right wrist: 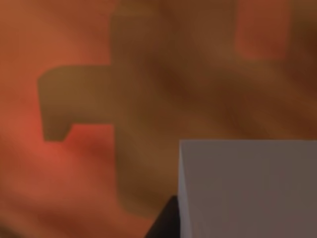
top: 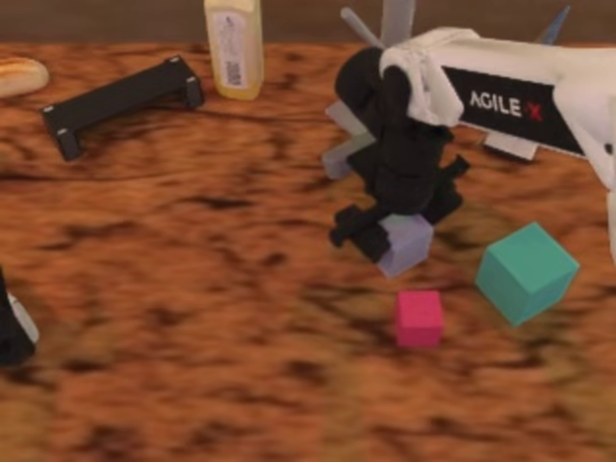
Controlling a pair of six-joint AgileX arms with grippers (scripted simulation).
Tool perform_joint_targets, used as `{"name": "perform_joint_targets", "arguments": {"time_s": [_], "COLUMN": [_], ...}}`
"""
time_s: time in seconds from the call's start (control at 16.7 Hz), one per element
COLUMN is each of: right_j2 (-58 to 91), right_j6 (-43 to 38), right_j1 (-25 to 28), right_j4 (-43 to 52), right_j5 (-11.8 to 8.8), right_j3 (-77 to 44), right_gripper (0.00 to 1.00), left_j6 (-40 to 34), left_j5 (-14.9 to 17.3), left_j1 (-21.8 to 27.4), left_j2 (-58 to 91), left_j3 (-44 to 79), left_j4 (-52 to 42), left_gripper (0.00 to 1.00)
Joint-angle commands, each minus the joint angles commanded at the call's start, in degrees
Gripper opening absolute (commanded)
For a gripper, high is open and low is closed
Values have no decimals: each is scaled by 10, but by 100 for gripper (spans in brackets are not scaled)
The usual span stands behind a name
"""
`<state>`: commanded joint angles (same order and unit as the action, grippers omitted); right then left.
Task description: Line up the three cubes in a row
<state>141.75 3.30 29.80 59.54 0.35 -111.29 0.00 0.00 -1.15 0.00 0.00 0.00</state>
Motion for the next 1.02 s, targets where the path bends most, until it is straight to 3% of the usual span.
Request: {"name": "perform_joint_targets", "arguments": {"time_s": [0.6,1.02], "right_j2": [-12,-40], "right_j6": [0,0], "right_j1": [0,3], "right_j4": [13,138], "right_j5": [-1,-1], "right_j3": [-12,-107], "right_gripper": [0,0], "left_j6": [0,0], "left_j5": [0,0], "left_j1": [0,0], "left_j2": [0,0], "left_j3": [0,0], "left_j4": [0,0], "left_gripper": [100,100]}}
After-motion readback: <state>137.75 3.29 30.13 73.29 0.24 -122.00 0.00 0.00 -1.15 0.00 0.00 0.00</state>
